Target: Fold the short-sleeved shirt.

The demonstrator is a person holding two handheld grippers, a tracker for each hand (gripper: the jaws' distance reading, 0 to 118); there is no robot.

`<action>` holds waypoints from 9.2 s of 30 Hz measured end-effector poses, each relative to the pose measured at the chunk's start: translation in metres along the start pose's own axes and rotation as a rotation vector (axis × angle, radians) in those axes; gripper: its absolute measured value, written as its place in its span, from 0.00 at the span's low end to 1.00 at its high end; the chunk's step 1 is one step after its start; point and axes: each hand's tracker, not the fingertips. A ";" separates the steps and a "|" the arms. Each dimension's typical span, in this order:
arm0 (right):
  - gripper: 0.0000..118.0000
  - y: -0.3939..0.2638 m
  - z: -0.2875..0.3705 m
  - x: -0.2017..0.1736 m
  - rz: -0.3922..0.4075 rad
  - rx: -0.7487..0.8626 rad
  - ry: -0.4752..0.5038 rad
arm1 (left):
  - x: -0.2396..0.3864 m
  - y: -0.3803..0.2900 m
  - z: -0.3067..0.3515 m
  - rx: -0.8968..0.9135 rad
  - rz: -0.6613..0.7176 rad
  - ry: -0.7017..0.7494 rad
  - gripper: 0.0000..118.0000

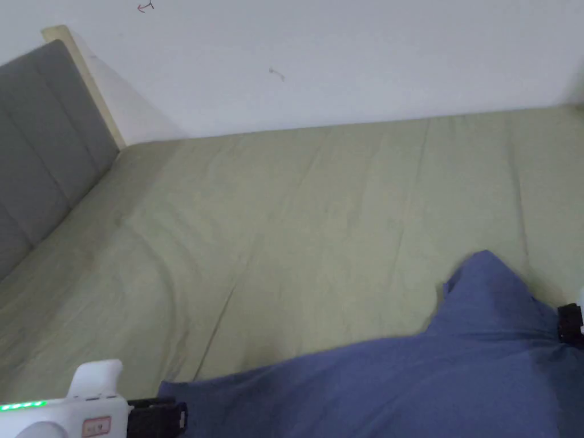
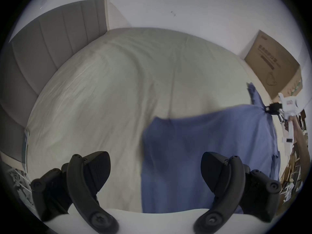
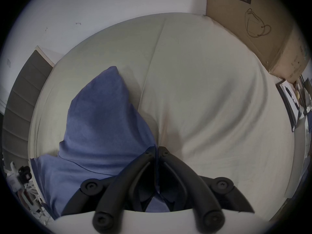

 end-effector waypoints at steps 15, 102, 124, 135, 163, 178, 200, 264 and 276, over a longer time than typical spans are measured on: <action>0.02 0.007 0.024 -0.009 0.047 0.019 -0.029 | 0.035 0.022 -0.016 -0.004 -0.122 0.022 0.00; 0.02 -0.177 0.159 0.049 -0.059 -0.010 0.078 | 0.030 -0.032 0.054 0.154 -0.295 0.072 0.00; 0.94 -0.333 0.245 0.045 -0.095 0.066 0.162 | -0.026 -0.201 0.138 0.163 -0.110 -0.043 0.82; 0.00 -0.373 0.271 0.003 -0.069 0.172 0.289 | -0.038 -0.259 0.182 0.232 -0.018 -0.088 0.00; 0.89 -0.371 0.211 0.024 0.012 0.038 -0.038 | -0.032 -0.204 0.123 0.144 0.033 -0.073 0.02; 0.09 -0.364 0.196 0.039 0.060 0.033 0.032 | -0.018 -0.208 0.116 0.082 -0.021 -0.025 0.02; 0.57 -0.170 0.107 0.046 -0.210 0.001 0.014 | 0.013 -0.031 0.014 0.085 -0.173 0.007 0.85; 0.09 -0.235 0.161 0.054 -0.295 0.061 0.063 | -0.031 -0.133 0.087 0.160 -0.154 -0.180 0.02; 0.11 -0.331 0.192 0.081 -0.256 -0.091 0.061 | -0.047 -0.219 0.102 0.018 -0.198 -0.209 0.02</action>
